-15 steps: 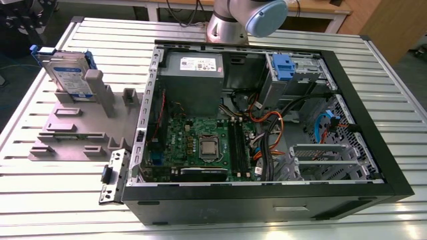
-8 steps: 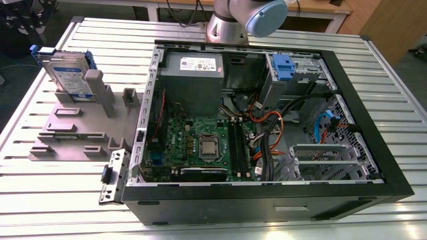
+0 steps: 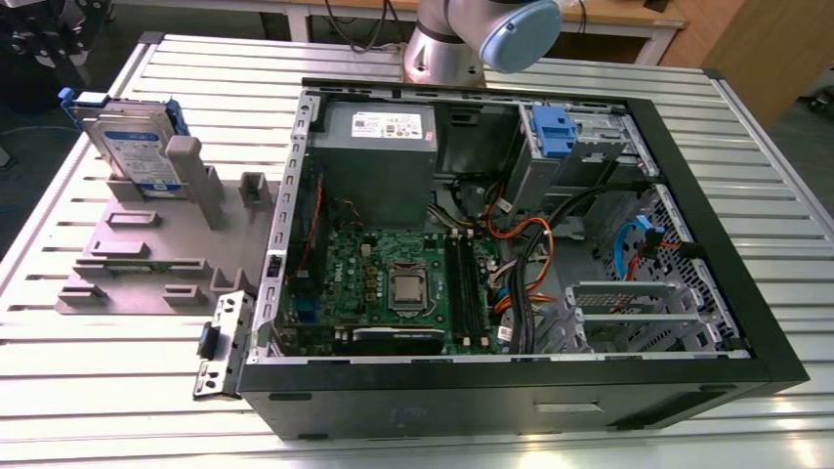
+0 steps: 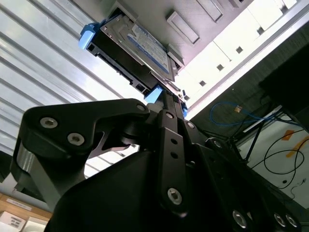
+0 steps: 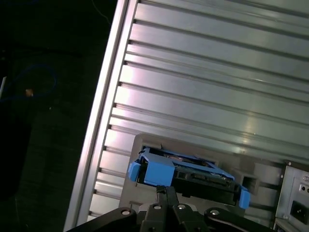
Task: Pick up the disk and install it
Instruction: 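Pick up the disk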
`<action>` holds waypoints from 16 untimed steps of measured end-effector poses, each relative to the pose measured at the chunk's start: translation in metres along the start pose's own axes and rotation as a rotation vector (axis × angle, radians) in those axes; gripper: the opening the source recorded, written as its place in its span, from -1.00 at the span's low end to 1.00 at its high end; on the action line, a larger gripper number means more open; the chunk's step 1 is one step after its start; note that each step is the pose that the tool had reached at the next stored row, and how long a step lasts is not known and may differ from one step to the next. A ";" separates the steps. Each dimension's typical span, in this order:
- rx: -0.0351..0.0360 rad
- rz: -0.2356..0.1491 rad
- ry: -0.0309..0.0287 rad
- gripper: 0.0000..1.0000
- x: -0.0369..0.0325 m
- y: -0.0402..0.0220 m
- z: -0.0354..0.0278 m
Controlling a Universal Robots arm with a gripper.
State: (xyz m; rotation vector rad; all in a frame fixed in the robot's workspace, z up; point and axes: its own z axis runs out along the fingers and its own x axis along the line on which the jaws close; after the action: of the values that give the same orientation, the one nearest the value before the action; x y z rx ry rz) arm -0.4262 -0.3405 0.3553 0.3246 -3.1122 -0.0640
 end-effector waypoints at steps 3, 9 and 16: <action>0.0001 -0.018 0.0008 -0.79 0.0000 0.0000 0.0000; 0.0005 -0.080 0.0034 -0.79 0.0000 0.0000 0.0000; 0.0013 -0.172 0.0073 -0.79 0.0000 0.0000 0.0000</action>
State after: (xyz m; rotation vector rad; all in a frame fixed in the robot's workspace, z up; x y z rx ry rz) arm -0.4262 -0.3405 0.3553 0.5906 -3.0693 -0.0621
